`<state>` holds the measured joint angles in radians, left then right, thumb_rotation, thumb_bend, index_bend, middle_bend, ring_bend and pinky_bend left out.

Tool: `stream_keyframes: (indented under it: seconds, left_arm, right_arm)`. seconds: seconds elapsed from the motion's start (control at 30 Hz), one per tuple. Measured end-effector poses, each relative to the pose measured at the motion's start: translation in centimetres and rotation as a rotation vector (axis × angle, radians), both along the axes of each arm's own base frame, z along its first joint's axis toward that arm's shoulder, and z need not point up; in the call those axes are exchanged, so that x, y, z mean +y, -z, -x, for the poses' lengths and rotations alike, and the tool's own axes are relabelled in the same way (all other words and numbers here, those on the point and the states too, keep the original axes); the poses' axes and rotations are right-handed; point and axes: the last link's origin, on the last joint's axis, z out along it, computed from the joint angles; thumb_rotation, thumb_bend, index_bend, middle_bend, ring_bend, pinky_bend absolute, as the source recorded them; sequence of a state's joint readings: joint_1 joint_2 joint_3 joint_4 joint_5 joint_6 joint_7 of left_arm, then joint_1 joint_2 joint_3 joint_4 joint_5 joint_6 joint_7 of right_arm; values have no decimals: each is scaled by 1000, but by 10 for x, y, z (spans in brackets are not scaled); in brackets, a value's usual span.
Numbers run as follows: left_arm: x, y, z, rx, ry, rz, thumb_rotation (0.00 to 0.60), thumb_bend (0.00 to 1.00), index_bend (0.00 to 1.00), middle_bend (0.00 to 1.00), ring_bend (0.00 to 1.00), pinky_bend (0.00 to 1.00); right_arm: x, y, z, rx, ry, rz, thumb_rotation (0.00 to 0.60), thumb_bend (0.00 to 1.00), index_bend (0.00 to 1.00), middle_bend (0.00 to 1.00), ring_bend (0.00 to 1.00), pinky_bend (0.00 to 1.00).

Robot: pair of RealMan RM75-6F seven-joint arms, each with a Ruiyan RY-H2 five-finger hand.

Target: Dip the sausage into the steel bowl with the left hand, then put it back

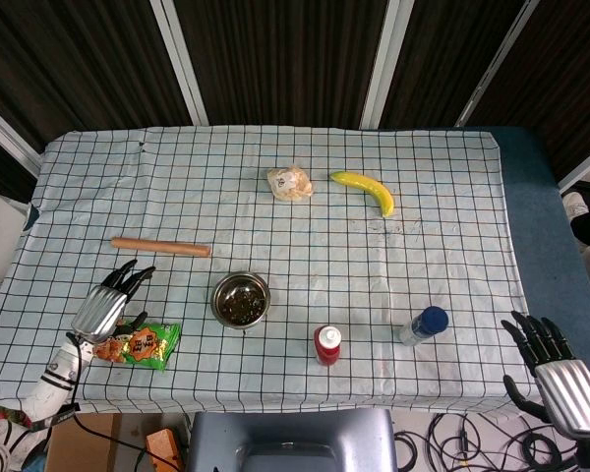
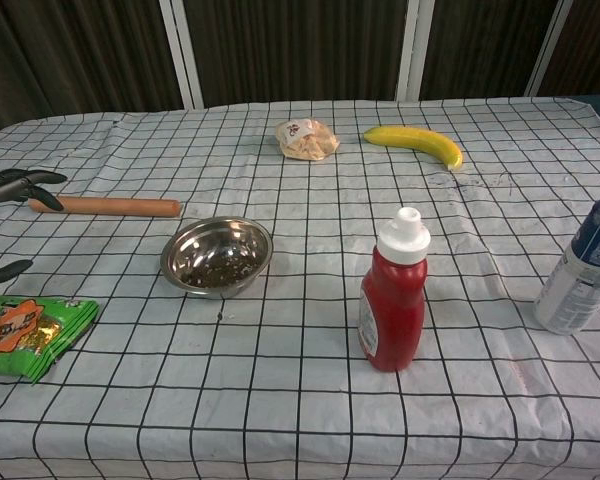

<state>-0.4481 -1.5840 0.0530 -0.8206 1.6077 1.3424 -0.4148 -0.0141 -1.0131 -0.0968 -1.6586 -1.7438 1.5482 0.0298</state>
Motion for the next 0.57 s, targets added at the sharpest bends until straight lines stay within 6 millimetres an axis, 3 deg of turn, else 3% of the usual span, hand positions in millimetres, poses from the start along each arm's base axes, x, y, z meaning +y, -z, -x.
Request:
stream_keyframes:
  seconds: [0.13,0.4,0.57]
  left_arm:
    - [-27,-19,-1,63,-15,-50,600,364,0,62,0,32]
    - [-120,-53,-31,154,-108,-303,600,370,0,52,0,0]
    - [-161,-74,-21,191,-161,-397,600,373,0,55,0,0]
  right_arm:
    - [0,2,0,12,3,2,600,381,0,0,0,0]
    - [-3,11,0,48,23,-13,600,381,0,0,0,0]
    - [-4,14,-1,55,27,-15,600,381,0,0,0,0]
